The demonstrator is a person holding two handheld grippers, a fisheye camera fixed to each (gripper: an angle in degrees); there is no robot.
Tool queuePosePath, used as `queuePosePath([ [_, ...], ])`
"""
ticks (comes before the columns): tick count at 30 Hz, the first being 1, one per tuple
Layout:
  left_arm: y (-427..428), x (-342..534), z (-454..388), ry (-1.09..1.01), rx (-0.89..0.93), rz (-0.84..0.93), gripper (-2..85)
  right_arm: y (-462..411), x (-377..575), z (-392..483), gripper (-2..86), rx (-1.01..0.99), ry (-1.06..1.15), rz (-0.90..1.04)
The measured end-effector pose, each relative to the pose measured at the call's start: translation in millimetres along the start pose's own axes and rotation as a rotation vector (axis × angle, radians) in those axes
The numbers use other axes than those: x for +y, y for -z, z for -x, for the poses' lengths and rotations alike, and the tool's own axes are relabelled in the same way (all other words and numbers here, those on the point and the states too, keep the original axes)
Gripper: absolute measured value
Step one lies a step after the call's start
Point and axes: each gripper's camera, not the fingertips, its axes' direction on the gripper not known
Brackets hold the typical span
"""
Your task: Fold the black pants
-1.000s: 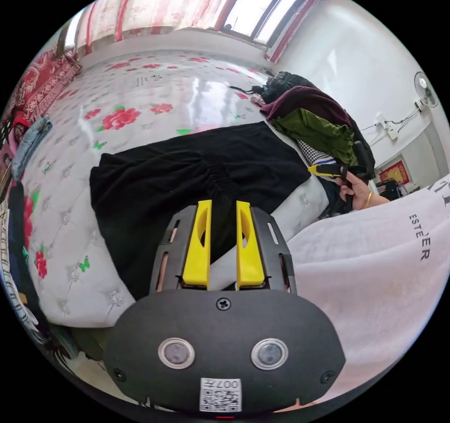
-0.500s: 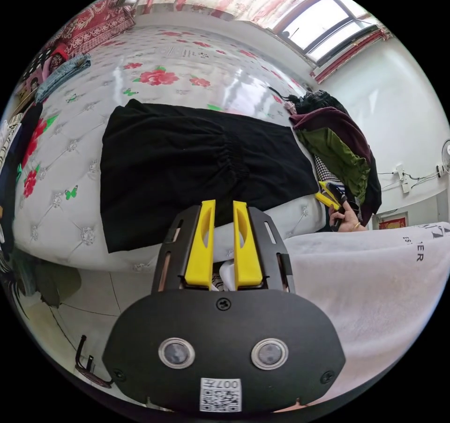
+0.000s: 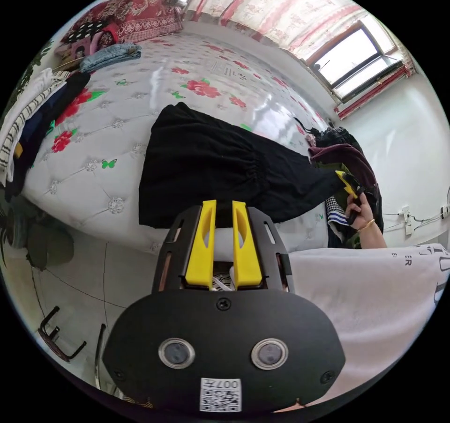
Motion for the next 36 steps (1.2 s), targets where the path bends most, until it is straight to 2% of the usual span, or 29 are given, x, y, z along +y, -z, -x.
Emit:
queuePosePath([
  [3, 15, 1, 26, 0.049, 0.007, -0.04, 6.2, -71, -15, 87, 0.3, -0.013, 0.266, 0.173],
  [6, 31, 3, 53, 0.092, 0.004, -0.069, 6.2, -195, 9, 192, 0.8, -0.126, 0.543, 0.39],
  [10, 50, 8, 96, 0.169, 0.008, -0.094, 6.3, -330, 57, 241, 2.1, -0.189, 0.63, 0.557],
  [13, 62, 13, 127, 0.226, 0.024, -0.097, 6.5, -426, 87, 237, 4.2, -0.199, 0.585, 0.703],
  [16, 72, 15, 157, 0.278, 0.047, -0.096, 7.2, -467, 92, 209, 5.9, -0.244, 0.509, 0.781],
  [21, 86, 9, 197, 0.307, 0.099, -0.089, 9.4, -436, 69, 117, 7.6, -0.173, 0.386, 0.622],
  [23, 92, 0, 210, 0.303, 0.136, -0.091, 11.4, -411, 58, 40, 8.5, -0.124, 0.185, 0.533],
  [26, 101, -19, 233, 0.307, 0.217, -0.088, 16.6, -385, 60, -56, 9.8, -0.165, -0.103, 0.419],
  [29, 102, -42, 250, 0.298, 0.266, -0.042, 19.5, -391, 73, -114, 10.7, -0.226, -0.268, 0.38],
  [33, 82, -72, 262, 0.294, 0.295, 0.082, 19.3, -439, 81, -136, 11.5, -0.284, -0.288, 0.463],
  [36, 85, -86, 268, 0.324, 0.189, 0.098, 15.7, -490, 75, -144, 11.0, -0.278, -0.261, 0.521],
])
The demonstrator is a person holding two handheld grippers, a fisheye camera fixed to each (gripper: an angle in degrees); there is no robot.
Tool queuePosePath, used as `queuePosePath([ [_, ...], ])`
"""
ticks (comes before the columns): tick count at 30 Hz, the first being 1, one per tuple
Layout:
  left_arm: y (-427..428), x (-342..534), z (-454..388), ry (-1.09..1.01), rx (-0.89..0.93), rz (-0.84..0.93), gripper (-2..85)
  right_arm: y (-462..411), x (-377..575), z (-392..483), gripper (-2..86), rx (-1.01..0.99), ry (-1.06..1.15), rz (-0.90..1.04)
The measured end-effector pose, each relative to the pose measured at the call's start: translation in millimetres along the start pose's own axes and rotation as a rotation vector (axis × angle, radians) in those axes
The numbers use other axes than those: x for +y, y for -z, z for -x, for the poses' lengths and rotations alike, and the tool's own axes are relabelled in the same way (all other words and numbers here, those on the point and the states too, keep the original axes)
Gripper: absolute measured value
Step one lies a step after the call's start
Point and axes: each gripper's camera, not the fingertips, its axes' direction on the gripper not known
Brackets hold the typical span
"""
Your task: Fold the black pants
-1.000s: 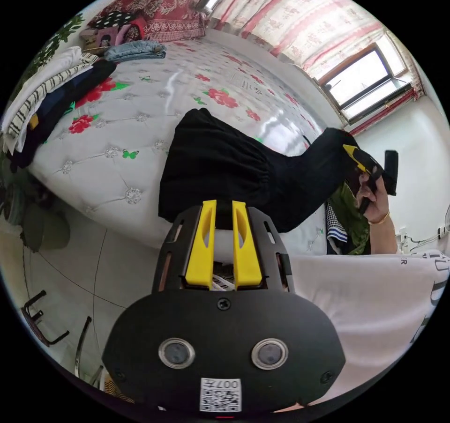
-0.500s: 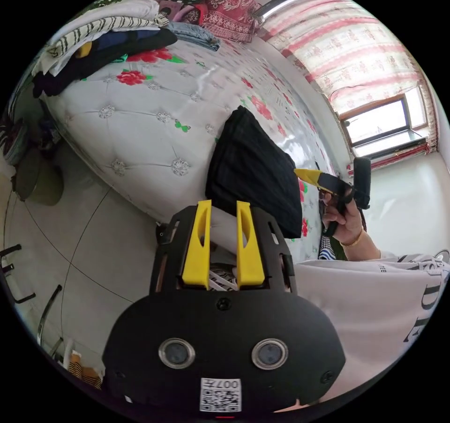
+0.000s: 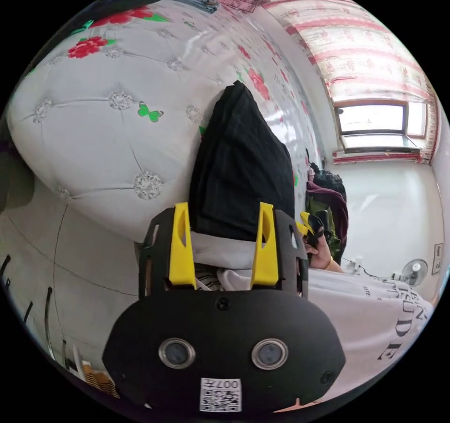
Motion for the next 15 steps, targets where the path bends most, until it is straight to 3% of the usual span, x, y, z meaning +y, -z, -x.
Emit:
queuePosePath([
  [3, 11, -8, 0, 0.006, -0.043, 0.004, 11.5, -9, -19, -10, 9.8, 0.028, 0.003, 0.025],
  [7, 41, -6, 2, 0.039, 0.063, -0.06, 5.5, -5, -35, -21, 6.1, 0.04, 0.025, 0.047],
  [15, 124, 27, -40, -0.009, 0.113, -0.122, 4.9, 12, -32, -11, 0.4, -0.106, 0.054, 0.079],
])
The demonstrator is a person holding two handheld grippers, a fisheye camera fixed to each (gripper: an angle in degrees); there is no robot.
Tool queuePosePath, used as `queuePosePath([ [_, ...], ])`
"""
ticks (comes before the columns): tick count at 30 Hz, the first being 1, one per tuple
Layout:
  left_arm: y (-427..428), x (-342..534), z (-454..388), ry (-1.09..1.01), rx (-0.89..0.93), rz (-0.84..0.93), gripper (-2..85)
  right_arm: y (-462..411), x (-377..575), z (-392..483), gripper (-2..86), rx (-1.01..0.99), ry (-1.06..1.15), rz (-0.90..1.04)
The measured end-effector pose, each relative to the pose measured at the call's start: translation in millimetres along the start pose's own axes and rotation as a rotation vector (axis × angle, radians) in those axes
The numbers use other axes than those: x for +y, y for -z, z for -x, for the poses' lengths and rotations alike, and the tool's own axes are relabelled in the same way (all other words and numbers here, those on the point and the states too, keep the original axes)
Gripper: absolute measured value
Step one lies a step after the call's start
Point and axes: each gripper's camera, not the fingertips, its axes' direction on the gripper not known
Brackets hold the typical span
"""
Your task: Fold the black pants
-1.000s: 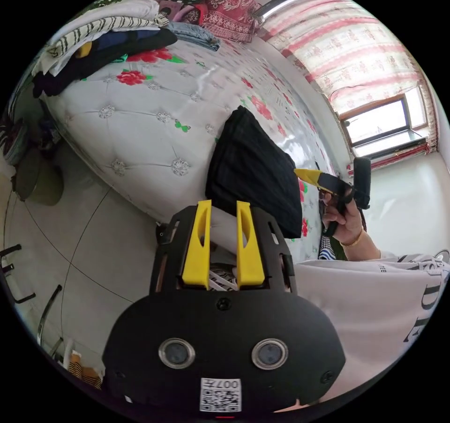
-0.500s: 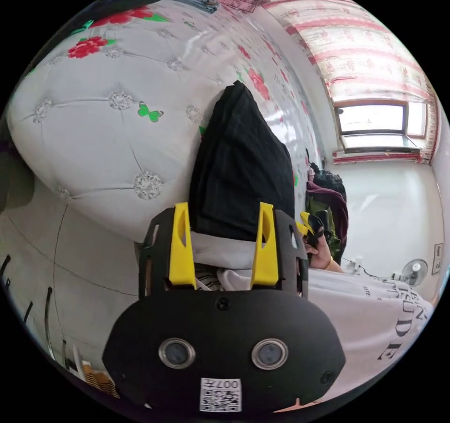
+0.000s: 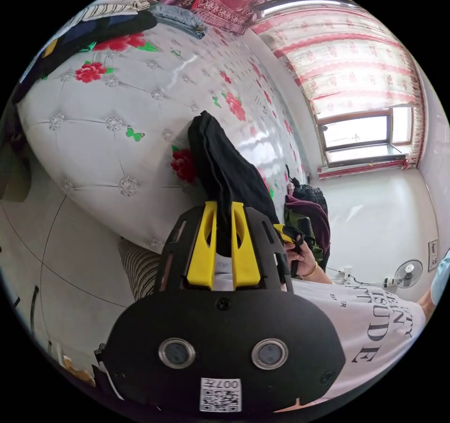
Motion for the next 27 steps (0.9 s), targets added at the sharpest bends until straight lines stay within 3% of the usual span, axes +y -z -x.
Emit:
queuePosePath([
  [8, 81, -30, -21, -0.101, 0.093, -0.045, 4.9, -15, -15, 64, -0.2, -0.101, 0.072, -0.108],
  [16, 214, -170, -56, -0.362, 0.176, -0.166, 4.9, -94, -96, 205, -0.2, -0.146, 0.293, -0.232],
  [21, 337, -225, -74, -0.492, 0.15, -0.338, 4.9, -202, -145, 339, -0.2, -0.177, 0.559, -0.264],
  [24, 400, -236, -59, -0.489, 0.06, -0.411, 4.9, -269, -160, 376, -0.2, -0.173, 0.621, -0.249],
  [27, 440, -244, -22, -0.417, -0.037, -0.429, 4.9, -390, -179, 391, -0.1, -0.149, 0.598, -0.224],
])
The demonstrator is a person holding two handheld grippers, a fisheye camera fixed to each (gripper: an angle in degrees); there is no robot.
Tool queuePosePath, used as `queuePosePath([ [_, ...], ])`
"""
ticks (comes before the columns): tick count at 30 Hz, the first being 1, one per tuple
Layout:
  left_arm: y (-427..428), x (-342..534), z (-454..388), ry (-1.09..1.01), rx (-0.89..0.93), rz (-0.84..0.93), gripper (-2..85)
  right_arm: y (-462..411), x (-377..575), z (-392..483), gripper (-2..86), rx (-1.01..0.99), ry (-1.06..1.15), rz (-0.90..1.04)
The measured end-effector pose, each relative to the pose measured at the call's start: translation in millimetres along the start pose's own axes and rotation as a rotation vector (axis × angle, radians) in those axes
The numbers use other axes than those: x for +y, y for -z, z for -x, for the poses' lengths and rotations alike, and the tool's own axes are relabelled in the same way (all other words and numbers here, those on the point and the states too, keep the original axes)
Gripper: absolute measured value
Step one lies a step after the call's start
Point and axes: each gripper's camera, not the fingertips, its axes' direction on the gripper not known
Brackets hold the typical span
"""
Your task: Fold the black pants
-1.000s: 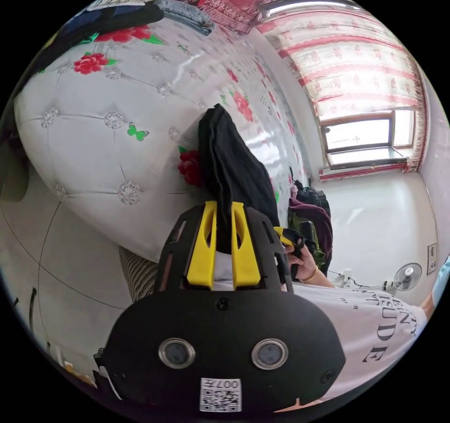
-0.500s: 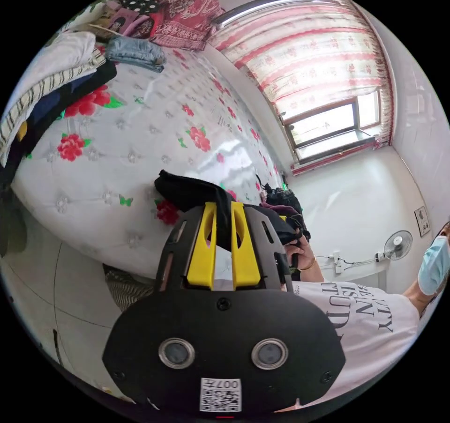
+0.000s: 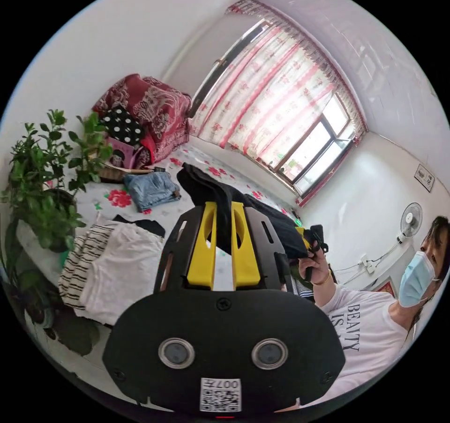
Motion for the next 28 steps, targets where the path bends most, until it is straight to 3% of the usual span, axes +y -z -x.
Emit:
queuePosePath([
  [3, 8, 14, 57, 0.131, -0.157, 0.078, 4.8, -86, 17, -25, 0.1, 0.051, -0.026, 0.041],
  [6, -2, 60, 117, 0.333, -0.401, 0.215, 4.9, -210, 59, -100, 1.1, 0.197, -0.146, 0.36],
  [8, -4, 96, 134, 0.396, -0.478, 0.232, 5.1, -232, 91, -126, 1.6, 0.222, -0.154, 0.458],
  [13, -14, 196, 97, 0.332, -0.611, 0.17, 6.1, -198, 144, -146, 2.7, 0.452, 0.043, 0.597],
  [16, -39, 252, 43, 0.233, -0.681, 0.133, 5.0, -142, 179, -152, 2.7, 0.751, 0.165, 0.67],
  [20, -101, 311, -29, 0.103, -0.6, 0.199, 3.9, -58, 243, -171, 2.0, 1.157, 0.12, 0.799],
  [24, -221, 353, -121, -0.142, -0.378, 0.476, 3.4, 7, 296, -170, 0.3, 1.414, 0.032, 0.838],
  [28, -337, 386, -228, -0.541, -0.269, 0.679, 4.2, 35, 321, -179, -0.1, 1.428, -0.04, 0.901],
])
